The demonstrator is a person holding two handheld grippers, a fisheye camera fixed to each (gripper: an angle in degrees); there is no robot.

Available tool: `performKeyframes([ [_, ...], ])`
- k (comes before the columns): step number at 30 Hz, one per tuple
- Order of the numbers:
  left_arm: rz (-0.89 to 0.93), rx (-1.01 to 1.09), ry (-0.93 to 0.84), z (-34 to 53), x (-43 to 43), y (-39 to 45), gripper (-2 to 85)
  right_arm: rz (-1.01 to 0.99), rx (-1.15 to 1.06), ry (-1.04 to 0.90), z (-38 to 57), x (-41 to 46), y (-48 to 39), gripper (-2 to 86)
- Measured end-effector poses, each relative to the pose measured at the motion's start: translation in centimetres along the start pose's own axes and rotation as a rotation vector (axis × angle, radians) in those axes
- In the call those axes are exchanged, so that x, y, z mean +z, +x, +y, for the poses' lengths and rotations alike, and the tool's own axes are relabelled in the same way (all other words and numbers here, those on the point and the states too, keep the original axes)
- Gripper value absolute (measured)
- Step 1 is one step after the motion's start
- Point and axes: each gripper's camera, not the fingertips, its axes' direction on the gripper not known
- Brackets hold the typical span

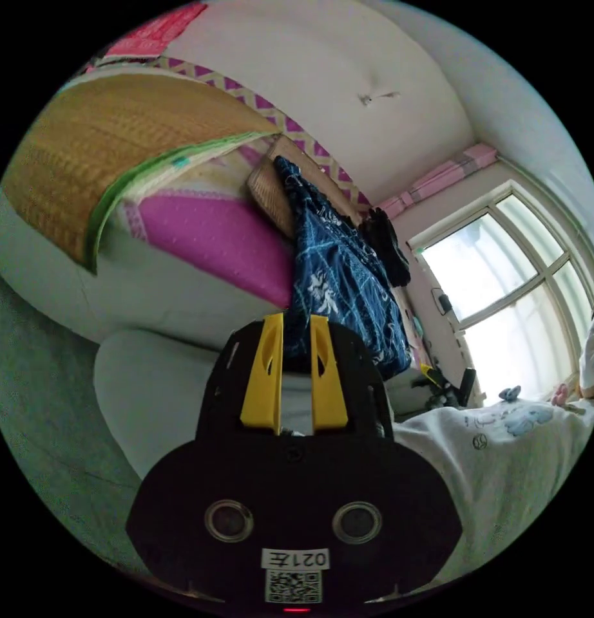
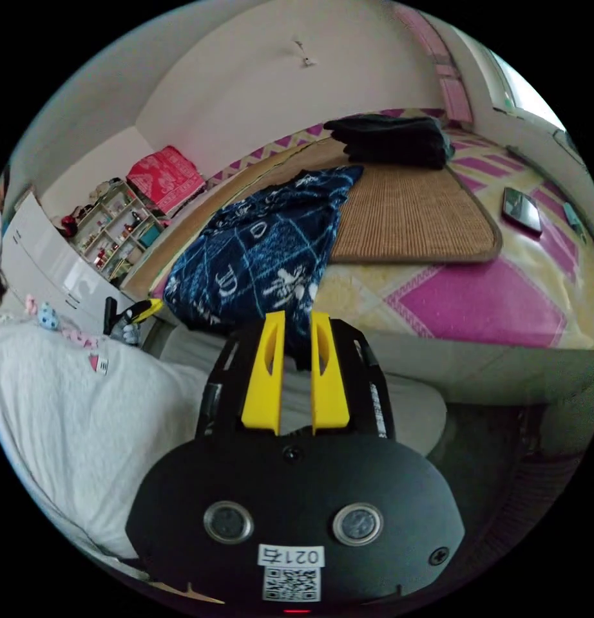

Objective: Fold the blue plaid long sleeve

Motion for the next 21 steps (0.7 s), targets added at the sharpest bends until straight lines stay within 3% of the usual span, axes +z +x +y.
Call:
performKeyframes([
  [5, 0.071, 0.115, 0.064, 0.1, -0.3, 1.9, 4.4, -0.034, -0.006, 0.038, 2.4, -1.3, 1.0, 6.2],
  [15, -0.103, 0.515, 0.055, -11.4, 7.1, 11.8, 4.4, -0.128, -0.130, 0.058, -0.4, 0.1, -1.1, 5.1],
  [21, -0.219, 0.601, -0.122, -19.9, 14.6, 11.6, 7.6, -0.184, -0.138, 0.075, -1.0, 0.0, -0.9, 4.9],
])
